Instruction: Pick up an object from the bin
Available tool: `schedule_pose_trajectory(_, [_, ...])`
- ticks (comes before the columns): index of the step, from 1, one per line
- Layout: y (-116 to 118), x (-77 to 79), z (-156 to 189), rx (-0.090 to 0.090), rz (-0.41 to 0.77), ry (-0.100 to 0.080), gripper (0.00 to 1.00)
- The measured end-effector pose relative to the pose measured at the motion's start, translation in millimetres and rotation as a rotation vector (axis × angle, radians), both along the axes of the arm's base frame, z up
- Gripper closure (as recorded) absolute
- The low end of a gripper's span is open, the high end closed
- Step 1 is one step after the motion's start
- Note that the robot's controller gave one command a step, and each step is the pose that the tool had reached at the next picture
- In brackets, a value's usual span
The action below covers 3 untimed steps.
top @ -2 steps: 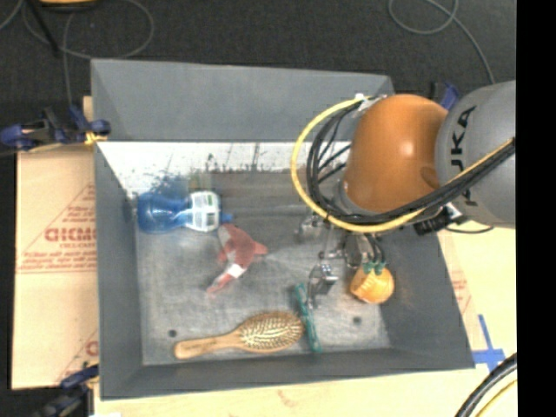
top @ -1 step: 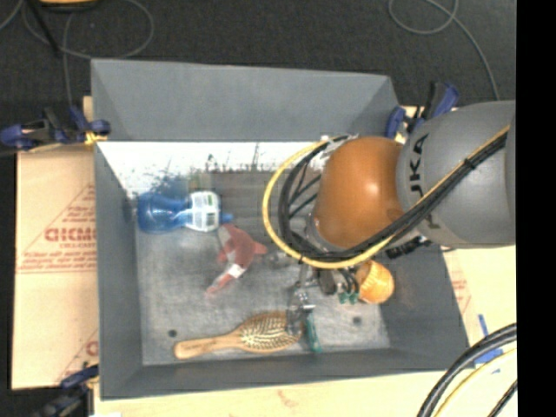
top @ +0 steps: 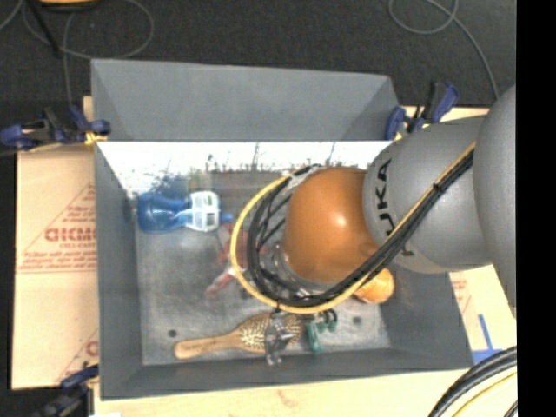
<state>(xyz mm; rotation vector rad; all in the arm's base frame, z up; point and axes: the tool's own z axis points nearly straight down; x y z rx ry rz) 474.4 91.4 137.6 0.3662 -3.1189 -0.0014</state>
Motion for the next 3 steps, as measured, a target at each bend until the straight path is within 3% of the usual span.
schedule_pose_trajectory(1, [-4, 0.9, -19, -0.002, 0.054, -0.003, 0.0])
schedule_pose_trajectory(2, [-21, 6.8, -66, 0.004, 0.015, -0.018, 0.0])
schedule_pose_trajectory(3, [-28, 11.3, -63, 0.005, 0.073, -0.021, 1.0])
